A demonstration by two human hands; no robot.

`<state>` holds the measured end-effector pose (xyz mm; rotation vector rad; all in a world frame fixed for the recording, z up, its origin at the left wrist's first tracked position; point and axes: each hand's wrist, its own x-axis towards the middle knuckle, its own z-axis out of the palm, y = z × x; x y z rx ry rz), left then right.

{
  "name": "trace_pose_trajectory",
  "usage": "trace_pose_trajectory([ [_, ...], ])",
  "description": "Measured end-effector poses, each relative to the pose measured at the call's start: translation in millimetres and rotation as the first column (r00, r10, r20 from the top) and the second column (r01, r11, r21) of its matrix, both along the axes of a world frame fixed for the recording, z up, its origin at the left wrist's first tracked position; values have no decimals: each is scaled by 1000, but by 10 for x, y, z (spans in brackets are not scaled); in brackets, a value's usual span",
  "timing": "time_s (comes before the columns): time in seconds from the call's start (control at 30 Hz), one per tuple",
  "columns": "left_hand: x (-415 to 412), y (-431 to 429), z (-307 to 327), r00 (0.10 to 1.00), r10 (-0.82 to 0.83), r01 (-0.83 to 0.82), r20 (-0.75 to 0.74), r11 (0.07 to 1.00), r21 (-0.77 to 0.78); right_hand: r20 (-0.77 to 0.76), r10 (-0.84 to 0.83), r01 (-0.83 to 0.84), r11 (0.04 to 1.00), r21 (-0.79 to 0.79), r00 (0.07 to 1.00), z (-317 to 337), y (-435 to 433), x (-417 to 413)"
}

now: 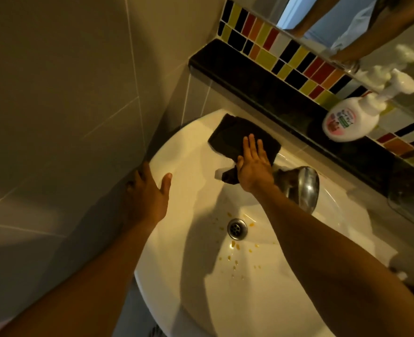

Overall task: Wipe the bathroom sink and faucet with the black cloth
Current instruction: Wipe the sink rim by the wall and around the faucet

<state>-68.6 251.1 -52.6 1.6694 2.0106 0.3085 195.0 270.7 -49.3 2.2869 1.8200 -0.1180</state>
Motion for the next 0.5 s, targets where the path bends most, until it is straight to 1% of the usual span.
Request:
trace_pose_trajectory([
  [0.03,8,-3,11,1000,-4,4,3,1000,-4,114,-14,24,996,-87,993,9,-79,-3],
  [0.07,16,-3,23,1000,-3,3,7,1000,-8,179,-37,67,984,-164,983,24,-142,-31],
  [0.13,26,-10,44,1000,-3,3,13,1000,-8,191,-83,123,970,-208,978,36,-239,-104],
  [0.2,23,-24,58,1000,-10,10,-3,1000,1,168,-114,144,973,-182,979,45,-339,-178],
  [0.33,29,-21,73,1000,-9,9,-4,1000,-8,138,-174,181,983,-37,975,-4,-687,-342],
  [0.43,34,-17,76,1000,-6,6,12,1000,-18,141,-174,181,983,-34,974,-64,-741,-370],
  [0.5,36,-12,76,1000,-13,13,9,1000,-14,85,-213,217,976,-38,973,-64,-665,-373],
])
